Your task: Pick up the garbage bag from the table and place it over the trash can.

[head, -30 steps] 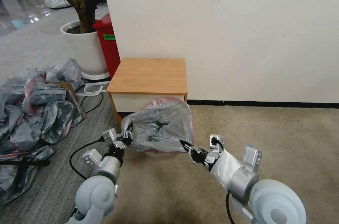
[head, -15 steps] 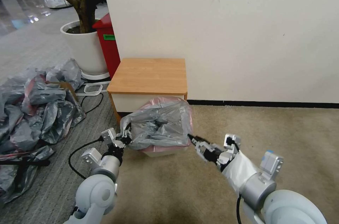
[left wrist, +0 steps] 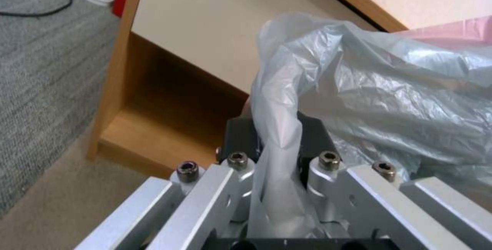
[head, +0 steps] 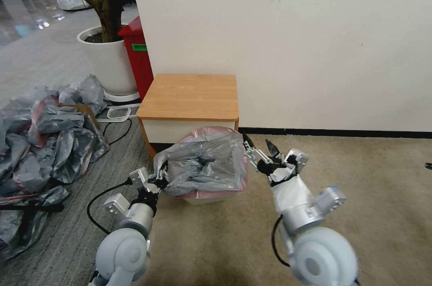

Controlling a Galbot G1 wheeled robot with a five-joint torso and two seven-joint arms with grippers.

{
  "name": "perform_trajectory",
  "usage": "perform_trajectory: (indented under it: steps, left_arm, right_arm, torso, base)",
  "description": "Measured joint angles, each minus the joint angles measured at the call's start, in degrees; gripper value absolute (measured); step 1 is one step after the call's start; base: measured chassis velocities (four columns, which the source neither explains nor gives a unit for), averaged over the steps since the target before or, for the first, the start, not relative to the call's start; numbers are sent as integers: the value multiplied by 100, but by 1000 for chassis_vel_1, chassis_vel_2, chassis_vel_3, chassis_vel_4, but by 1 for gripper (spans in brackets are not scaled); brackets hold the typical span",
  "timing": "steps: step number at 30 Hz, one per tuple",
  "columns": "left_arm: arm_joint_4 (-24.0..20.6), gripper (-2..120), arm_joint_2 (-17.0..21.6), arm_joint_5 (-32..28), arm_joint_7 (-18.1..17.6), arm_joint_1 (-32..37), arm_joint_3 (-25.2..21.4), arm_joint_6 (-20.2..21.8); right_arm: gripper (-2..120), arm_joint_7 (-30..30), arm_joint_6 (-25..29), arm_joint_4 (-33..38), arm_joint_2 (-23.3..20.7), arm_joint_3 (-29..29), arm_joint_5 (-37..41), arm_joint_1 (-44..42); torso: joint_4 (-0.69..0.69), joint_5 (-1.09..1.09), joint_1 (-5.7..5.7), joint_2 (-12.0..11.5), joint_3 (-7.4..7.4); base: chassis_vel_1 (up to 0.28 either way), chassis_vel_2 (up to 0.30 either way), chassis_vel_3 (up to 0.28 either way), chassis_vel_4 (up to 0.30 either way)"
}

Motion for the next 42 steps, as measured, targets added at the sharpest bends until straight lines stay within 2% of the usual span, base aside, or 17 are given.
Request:
perform_trajectory:
  steps: [3,13,17,18,22,23,27,29,31,33,37,38,41,42]
  left_arm:
    - [16,9,-15,62,-1,-54,15,-21]
    - [9,9,-62,90,2,-72,68,-46]
    - [9,9,-63,93,16,-92,76,-48]
    - [9,9,-63,93,16,-92,76,-48]
    - [9,9,-63,87,20,-118,86,-48]
    - [9,9,-63,87,20,-118,86,-48]
    - [10,9,-77,73,38,-106,86,-48]
    - [12,9,-79,71,40,-101,86,-48]
    - [15,9,-84,70,46,-78,87,-44]
    - [15,9,-84,70,55,-67,90,-40]
    - [-5,9,-79,73,193,19,118,-14]
    - [-5,9,-79,73,193,19,118,-14]
    - [-14,9,-84,79,228,55,127,-2]
    - [-14,9,-90,80,235,63,128,0]
  right_arm:
    - [100,139,43,-155,398,-202,-129,-17]
    - [99,442,93,-390,581,-306,-182,57]
    - [86,476,135,-465,544,-313,-166,88]
    - [86,476,135,-465,544,-313,-166,88]
    - [69,474,204,-522,496,-277,-151,112]
    - [69,474,204,-522,496,-277,-151,112]
    - [48,457,243,-560,435,-238,-126,136]
    - [45,456,250,-563,433,-232,-125,137]
    - [36,402,271,-570,424,-232,-125,133]
    - [32,357,274,-571,417,-232,-126,128]
    - [14,152,300,-574,365,-211,-120,147]
    - [14,152,300,-574,365,-211,-120,147]
    - [0,101,317,-593,313,-173,-88,187]
    - [0,93,322,-595,297,-159,-79,194]
  torso:
    - [0,-1,0,0,0]
    - [0,0,0,0,0]
    - [0,1,0,0,0]
    - [0,1,0,0,0]
    - [0,1,0,0,0]
    - [0,1,0,0,0]
    - [0,1,0,0,0]
    - [0,1,0,0,0]
    - [0,1,0,0,0]
    - [0,1,0,0,0]
    - [0,0,0,0,0]
    - [0,0,0,0,0]
    - [0,1,0,0,0]
    - [0,1,0,0,0]
  base:
    - [0,0,0,0]
    - [0,0,0,0]
    - [0,0,0,0]
    - [0,0,0,0]
    - [0,0,0,0]
    - [0,0,0,0]
    - [0,0,0,0]
    - [0,0,0,0]
    - [0,0,0,0]
    - [0,0,0,0]
    - [0,0,0,0]
    - [0,0,0,0]
    - [0,0,0,0]
    - [0,0,0,0]
